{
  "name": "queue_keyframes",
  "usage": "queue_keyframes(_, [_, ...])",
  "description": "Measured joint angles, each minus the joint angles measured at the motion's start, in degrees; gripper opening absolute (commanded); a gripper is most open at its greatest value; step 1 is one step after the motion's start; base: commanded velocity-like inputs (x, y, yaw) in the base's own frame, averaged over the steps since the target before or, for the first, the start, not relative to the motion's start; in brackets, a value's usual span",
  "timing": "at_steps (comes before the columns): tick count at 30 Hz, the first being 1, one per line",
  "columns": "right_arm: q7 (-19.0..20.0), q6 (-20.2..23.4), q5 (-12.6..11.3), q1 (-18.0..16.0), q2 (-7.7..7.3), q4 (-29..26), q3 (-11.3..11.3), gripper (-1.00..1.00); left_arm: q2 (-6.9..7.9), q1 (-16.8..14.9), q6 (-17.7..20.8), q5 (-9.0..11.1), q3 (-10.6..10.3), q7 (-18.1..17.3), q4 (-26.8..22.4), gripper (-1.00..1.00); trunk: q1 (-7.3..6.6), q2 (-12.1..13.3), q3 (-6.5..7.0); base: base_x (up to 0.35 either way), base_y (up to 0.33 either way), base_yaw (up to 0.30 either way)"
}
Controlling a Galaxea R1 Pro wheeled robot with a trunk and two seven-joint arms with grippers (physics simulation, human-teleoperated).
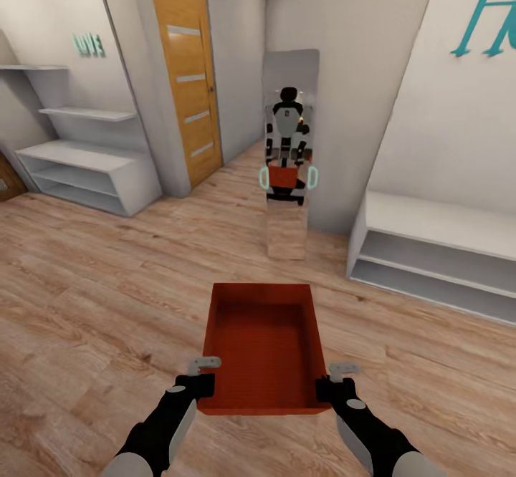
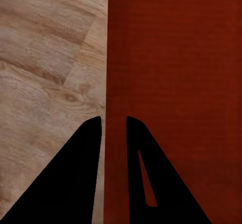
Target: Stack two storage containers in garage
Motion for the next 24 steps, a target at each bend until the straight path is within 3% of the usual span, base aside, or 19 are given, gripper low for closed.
queue_keyframes(17, [0.0,0.0,0.0,0.0,0.01,0.0,0.0,-1.00,-0.01,0.0,0.0,0.0,0.0,0.0,0.0,-1.00,0.00,0.0,0.00,0.336,0.000,0.012])
queue_keyframes(24, [0.0,-0.1,-0.1,0.0,0.02,0.0,0.0,-1.00,0.00,0.0,0.0,0.0,0.0,0.0,0.0,-1.00,0.00,0.0,0.00,0.335,0.000,0.173])
